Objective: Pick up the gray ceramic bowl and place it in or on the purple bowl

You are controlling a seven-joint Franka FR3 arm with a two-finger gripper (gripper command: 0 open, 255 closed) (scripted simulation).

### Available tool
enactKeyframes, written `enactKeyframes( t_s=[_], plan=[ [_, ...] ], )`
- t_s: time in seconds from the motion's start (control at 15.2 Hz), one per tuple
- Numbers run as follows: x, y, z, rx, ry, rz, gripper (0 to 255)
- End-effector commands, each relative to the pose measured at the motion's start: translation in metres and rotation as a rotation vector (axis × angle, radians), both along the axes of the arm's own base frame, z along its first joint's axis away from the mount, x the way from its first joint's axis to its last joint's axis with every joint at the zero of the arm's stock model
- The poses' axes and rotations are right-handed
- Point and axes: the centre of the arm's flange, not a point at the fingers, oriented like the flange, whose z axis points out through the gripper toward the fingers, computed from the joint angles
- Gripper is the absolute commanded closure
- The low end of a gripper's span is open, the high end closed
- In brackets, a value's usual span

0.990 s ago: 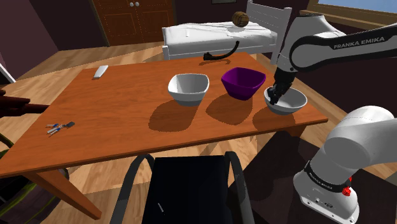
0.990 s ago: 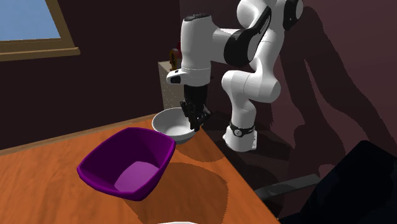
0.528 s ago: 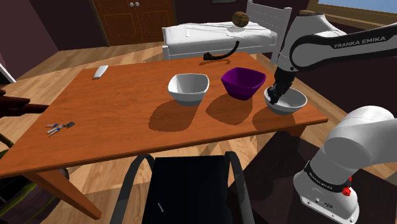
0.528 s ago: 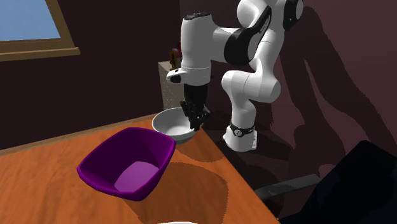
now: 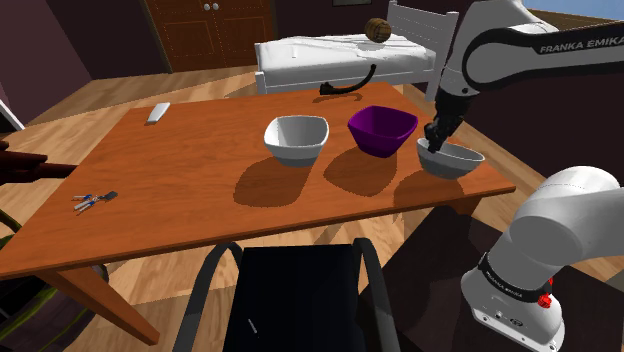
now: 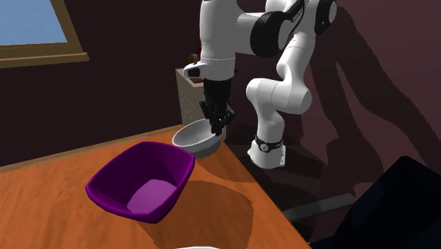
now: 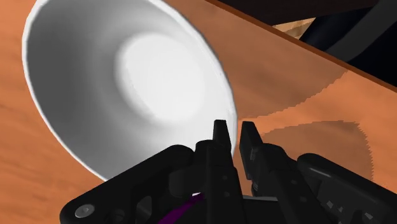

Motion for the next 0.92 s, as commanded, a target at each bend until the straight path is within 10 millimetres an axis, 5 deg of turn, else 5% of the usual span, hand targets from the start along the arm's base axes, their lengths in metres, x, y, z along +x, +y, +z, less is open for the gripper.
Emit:
enactKeyframes(
  t_s=[0.0, 0.4, 0.46, 0.53, 0.86],
  plan=[
    [0.0, 0.0, 0.011, -0.001, -0.002, 0.001, 255],
    [0.0, 0.0, 0.042, -0.001, -0.001, 0.001, 255],
    [0.001, -0.002, 0.033, 0.005, 0.012, -0.004, 255],
    [0.001, -0.002, 0.033, 0.005, 0.012, -0.004, 0],
    [0.03, 0.027, -0.014, -0.063, 0.095, -0.134, 0]
  ],
)
